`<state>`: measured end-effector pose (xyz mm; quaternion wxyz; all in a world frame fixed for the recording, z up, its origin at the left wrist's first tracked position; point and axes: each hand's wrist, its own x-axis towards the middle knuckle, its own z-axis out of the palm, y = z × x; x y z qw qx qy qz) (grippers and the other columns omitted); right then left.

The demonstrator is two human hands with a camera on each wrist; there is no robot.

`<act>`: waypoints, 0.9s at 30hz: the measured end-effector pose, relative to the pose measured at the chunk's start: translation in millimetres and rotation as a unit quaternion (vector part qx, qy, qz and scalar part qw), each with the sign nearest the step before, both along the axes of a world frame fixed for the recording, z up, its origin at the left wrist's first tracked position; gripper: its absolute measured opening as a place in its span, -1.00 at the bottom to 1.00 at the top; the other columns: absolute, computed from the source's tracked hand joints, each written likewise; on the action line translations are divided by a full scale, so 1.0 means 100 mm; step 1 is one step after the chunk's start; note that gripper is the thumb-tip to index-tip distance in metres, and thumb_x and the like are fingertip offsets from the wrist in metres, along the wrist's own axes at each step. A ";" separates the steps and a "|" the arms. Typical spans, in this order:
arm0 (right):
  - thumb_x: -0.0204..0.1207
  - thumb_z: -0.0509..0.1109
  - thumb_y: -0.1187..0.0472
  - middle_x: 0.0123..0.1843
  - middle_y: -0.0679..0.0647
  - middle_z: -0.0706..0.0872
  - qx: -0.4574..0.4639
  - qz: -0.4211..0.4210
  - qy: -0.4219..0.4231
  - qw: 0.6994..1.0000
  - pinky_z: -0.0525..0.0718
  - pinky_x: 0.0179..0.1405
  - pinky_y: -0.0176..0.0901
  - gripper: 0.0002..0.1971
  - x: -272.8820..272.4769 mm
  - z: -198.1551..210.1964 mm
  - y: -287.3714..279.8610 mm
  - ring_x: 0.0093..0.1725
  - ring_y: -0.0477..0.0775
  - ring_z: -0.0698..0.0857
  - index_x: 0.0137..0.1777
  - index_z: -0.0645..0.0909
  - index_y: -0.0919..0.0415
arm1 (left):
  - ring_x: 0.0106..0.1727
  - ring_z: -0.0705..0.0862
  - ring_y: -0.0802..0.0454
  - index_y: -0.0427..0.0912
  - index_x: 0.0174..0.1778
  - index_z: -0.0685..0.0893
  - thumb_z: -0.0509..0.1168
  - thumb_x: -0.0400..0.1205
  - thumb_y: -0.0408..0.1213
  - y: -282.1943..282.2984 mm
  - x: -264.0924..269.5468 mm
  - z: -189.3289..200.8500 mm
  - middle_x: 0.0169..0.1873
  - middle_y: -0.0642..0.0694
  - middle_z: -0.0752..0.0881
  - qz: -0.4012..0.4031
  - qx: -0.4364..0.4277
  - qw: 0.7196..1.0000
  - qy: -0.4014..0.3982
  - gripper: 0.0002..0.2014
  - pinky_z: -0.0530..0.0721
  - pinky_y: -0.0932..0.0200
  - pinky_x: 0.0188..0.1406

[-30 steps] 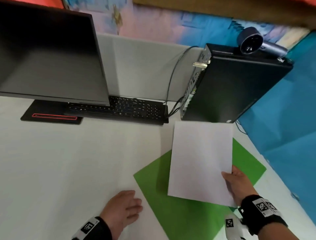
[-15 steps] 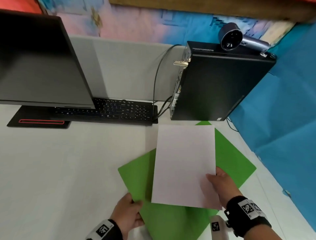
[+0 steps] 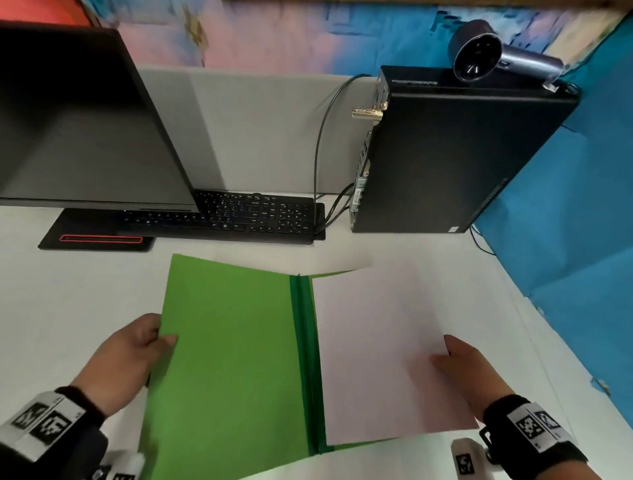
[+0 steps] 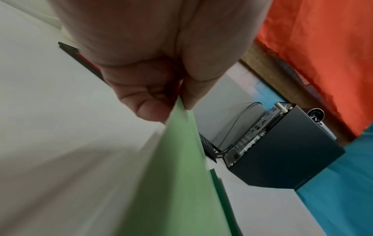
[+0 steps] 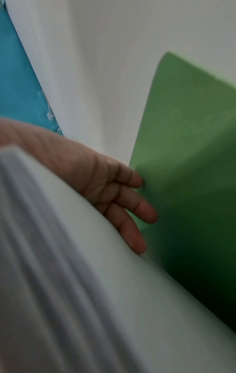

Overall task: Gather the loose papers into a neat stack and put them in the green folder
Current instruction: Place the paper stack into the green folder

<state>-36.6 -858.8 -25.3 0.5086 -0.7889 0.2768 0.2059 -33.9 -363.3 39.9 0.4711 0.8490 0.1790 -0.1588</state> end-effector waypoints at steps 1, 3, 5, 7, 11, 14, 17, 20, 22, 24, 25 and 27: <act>0.40 0.35 0.35 -0.18 0.30 0.85 -0.029 0.012 0.009 0.999 0.79 -0.17 0.28 -0.90 0.01 -0.02 0.01 -0.26 0.27 0.80 -0.15 0.69 0.25 | -0.31 0.75 -0.41 -0.29 0.01 0.67 0.35 0.61 -0.09 -0.03 0.02 0.03 -0.16 -0.50 0.77 -0.006 0.000 1.000 0.000 -0.70 0.64 -0.03 -0.42; 0.29 0.31 0.23 -0.24 0.25 0.81 -0.073 0.032 0.018 0.997 0.71 -0.28 0.11 -0.81 0.03 -0.04 0.01 -0.33 0.17 0.71 -0.13 0.61 0.30 | -0.36 0.70 -0.45 -0.27 0.01 0.68 0.35 0.65 -0.12 -0.08 0.07 0.04 -0.16 -0.53 0.75 -0.024 -0.009 1.000 -0.006 -0.75 0.57 0.09 -0.50; 0.25 0.27 0.17 -0.24 0.28 0.75 -0.092 0.046 0.021 0.994 0.61 -0.30 -0.04 -0.72 0.06 -0.07 -0.02 -0.35 0.11 0.63 -0.10 0.54 0.34 | -0.45 0.70 -0.28 -0.20 0.03 0.75 0.29 0.74 -0.33 -0.14 0.08 0.11 -0.21 -0.43 0.82 -0.030 -0.029 0.999 -0.018 -0.88 0.54 0.20 -0.50; 0.28 0.28 0.21 -0.16 0.35 0.78 -0.094 0.053 0.017 0.994 0.67 -0.30 0.00 -0.75 0.08 -0.05 0.00 -0.33 0.19 0.70 -0.08 0.58 0.33 | -0.43 0.69 -0.14 -0.12 0.08 0.79 0.26 0.75 -0.38 -0.23 0.08 0.19 -0.23 -0.37 0.84 -0.029 -0.061 0.997 -0.035 -0.81 0.56 0.17 -0.41; 0.43 0.30 0.36 -0.21 0.32 0.77 -0.091 0.059 0.000 0.994 0.62 -0.32 -0.06 -0.92 0.11 0.01 0.07 -0.34 0.16 0.67 -0.12 0.59 0.35 | -0.17 0.70 -0.28 -0.05 0.28 0.78 0.43 0.57 0.06 -0.42 0.04 0.44 -0.04 -0.57 0.73 0.007 -0.235 0.971 -0.046 -0.58 0.65 -0.10 -0.18; 0.46 0.30 0.38 -0.28 0.23 0.72 -0.104 0.062 0.000 0.993 0.57 -0.35 -0.11 -0.97 0.12 -0.03 0.07 -0.36 0.16 0.64 -0.19 0.55 0.32 | -0.27 0.77 -0.15 -0.09 0.24 0.82 0.38 0.49 0.31 -0.66 -0.01 0.50 -0.19 -0.30 0.79 0.019 -0.360 0.932 -0.023 -0.40 0.80 -0.04 -0.31; 0.47 0.30 0.35 -0.17 0.32 0.77 -0.115 0.075 0.007 0.990 0.61 -0.31 -0.09 -0.92 0.14 -0.05 0.08 -0.19 0.32 0.76 -0.10 0.59 0.35 | -0.11 0.83 -0.10 -0.16 0.24 0.82 0.18 0.63 0.22 -1.06 -0.06 0.32 -0.02 -0.22 0.84 -0.012 -0.384 0.923 0.026 -0.42 0.84 -0.01 -0.13; 0.52 0.29 0.34 -0.12 0.23 0.76 -0.119 0.078 0.011 0.990 0.58 -0.31 -0.17 -0.89 0.17 -0.03 0.09 -0.12 0.22 0.75 -0.03 0.62 0.32 | 0.27 0.79 -0.08 -0.01 0.29 0.82 0.32 0.51 0.31 -1.49 -0.12 0.03 0.24 -0.11 0.84 -0.079 -0.322 0.941 0.068 -0.41 0.72 0.02 0.26; 0.55 0.30 0.30 -0.10 0.21 0.78 -0.096 0.066 0.014 0.993 0.67 -0.24 -0.12 -0.89 0.17 -0.04 0.07 -0.11 0.21 0.76 -0.01 0.64 0.27 | 0.36 0.72 0.22 0.26 0.22 0.81 0.26 0.46 0.45 -1.77 -0.18 -0.06 0.31 0.18 0.79 -0.152 -0.263 0.949 0.087 -0.45 0.61 0.18 0.42; 0.55 0.33 0.20 -0.18 0.20 0.80 -0.034 0.053 0.021 0.998 0.72 -0.14 0.01 -0.87 0.15 0.00 0.04 -0.18 0.27 0.75 -0.09 0.70 0.19 | 0.45 0.56 0.35 0.35 0.38 0.65 0.05 0.61 0.42 -2.01 -0.25 -0.12 0.41 0.37 0.61 -0.269 -0.177 0.938 0.125 -0.47 0.43 0.32 0.52; 0.54 0.34 0.19 -0.25 0.17 0.79 -0.019 0.041 0.022 0.999 0.70 -0.16 0.02 -0.86 0.13 0.02 0.02 -0.25 0.25 0.73 -0.15 0.72 0.16 | 0.49 0.50 0.32 0.29 0.50 0.56 -0.03 0.66 0.36 -2.07 -0.26 -0.17 0.46 0.33 0.56 -0.314 -0.124 0.932 0.132 -0.44 0.37 0.33 0.52; 0.56 0.36 0.27 -0.22 0.11 0.83 0.025 0.001 0.013 1.000 0.72 -0.19 -0.02 -0.88 0.11 0.04 -0.03 -0.23 0.19 0.78 -0.08 0.73 0.10 | 0.53 0.47 0.23 0.14 0.59 0.52 -0.14 0.60 0.42 -2.14 -0.28 -0.32 0.53 0.16 0.56 -0.362 -0.035 0.922 0.130 -0.25 0.34 0.31 0.53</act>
